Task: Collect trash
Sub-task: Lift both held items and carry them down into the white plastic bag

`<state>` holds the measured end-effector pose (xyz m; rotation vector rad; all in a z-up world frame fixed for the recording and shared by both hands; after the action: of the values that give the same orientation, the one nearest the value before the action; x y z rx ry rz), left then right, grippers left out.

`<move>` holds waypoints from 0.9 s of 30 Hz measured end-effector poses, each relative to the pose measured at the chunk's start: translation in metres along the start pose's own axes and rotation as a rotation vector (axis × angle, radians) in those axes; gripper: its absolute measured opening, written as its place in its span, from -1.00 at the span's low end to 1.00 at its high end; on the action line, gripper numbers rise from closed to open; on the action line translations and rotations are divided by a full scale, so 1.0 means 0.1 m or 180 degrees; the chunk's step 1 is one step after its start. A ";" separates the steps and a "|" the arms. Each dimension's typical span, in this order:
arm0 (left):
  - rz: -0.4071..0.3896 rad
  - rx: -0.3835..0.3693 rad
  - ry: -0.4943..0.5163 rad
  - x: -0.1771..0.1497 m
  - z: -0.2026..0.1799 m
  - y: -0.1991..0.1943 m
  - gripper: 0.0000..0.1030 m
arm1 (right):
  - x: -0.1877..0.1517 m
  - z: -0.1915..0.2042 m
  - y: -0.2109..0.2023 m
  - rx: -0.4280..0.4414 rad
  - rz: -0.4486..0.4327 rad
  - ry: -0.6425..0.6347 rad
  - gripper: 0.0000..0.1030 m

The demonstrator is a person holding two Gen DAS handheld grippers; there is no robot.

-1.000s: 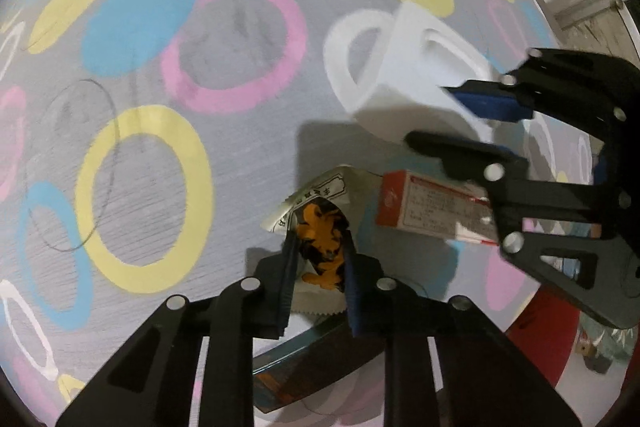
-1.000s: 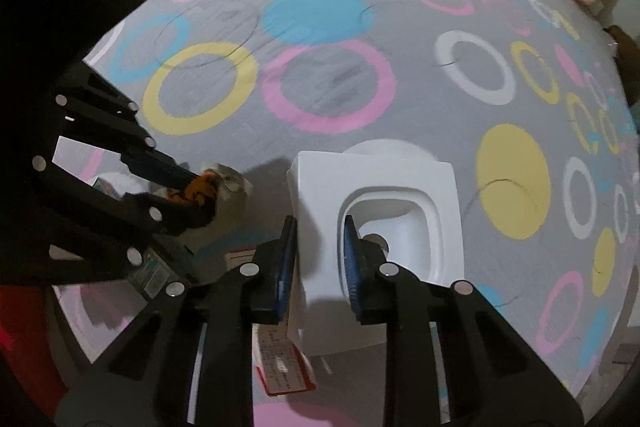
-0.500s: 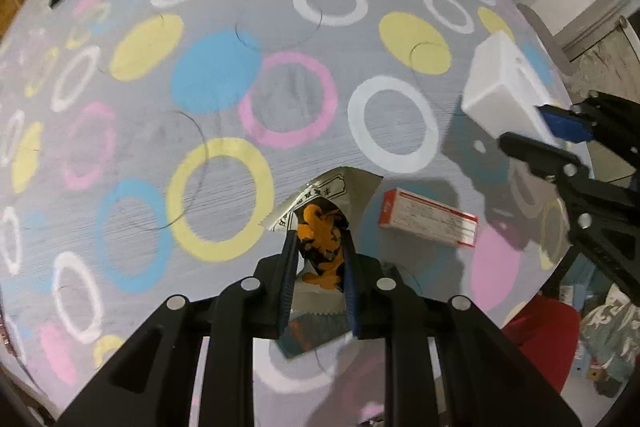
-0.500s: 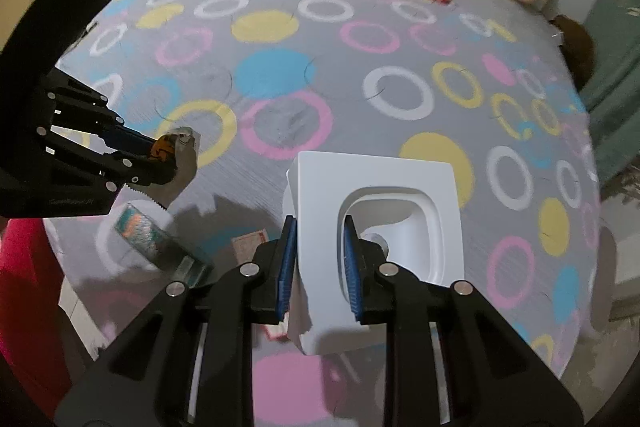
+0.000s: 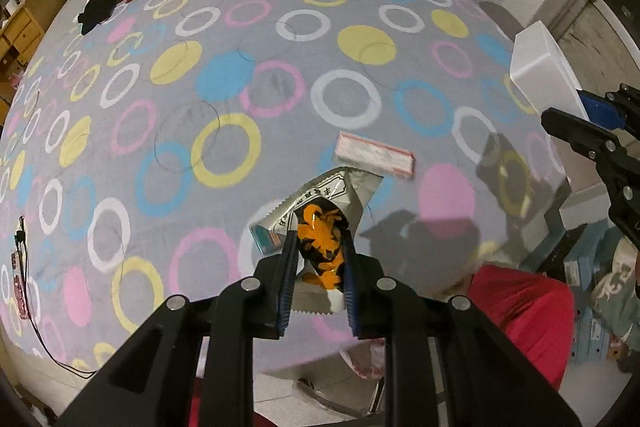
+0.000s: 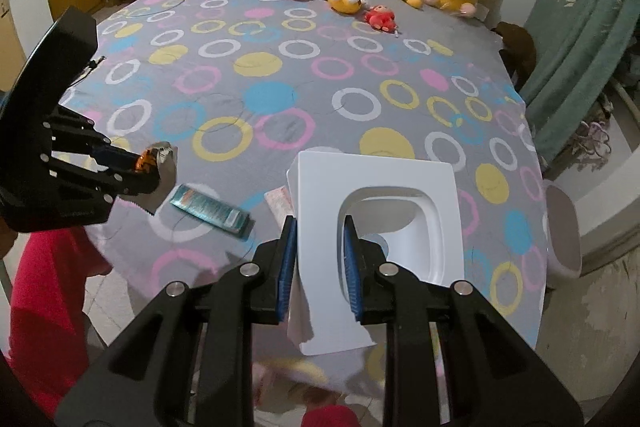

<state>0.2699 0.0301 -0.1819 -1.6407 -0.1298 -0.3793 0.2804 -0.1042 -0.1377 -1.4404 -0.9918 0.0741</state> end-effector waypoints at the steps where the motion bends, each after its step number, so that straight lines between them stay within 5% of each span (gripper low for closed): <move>1: -0.0013 0.0008 0.0015 -0.09 -0.03 -0.03 -0.58 | -0.04 0.04 -0.05 0.0004 -0.0012 -0.0002 -0.56; 16: 0.0124 -0.0073 0.0039 -1.23 -0.46 -0.05 -0.58 | -0.84 0.82 -0.55 0.0192 0.0003 -0.0019 -0.56; 27: 0.0246 -0.0131 0.0045 -1.76 -0.68 0.12 -0.58 | -1.33 1.15 -0.55 0.0318 0.0136 0.0111 -0.56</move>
<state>0.0970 -0.0134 -0.2459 -1.6782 -0.0481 -0.3364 0.1010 -0.1037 -0.1806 -1.3673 -0.9166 0.1278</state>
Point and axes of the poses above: each gripper's, at about its wrist camera, not at the fingertips, and y roughly the way its jaws point, z to its left, x to its top, the point moved 3 cm from there along y, roughly the way its jaws point, and after that the axes turned 3 degrees about -y, right-handed, at the moved point
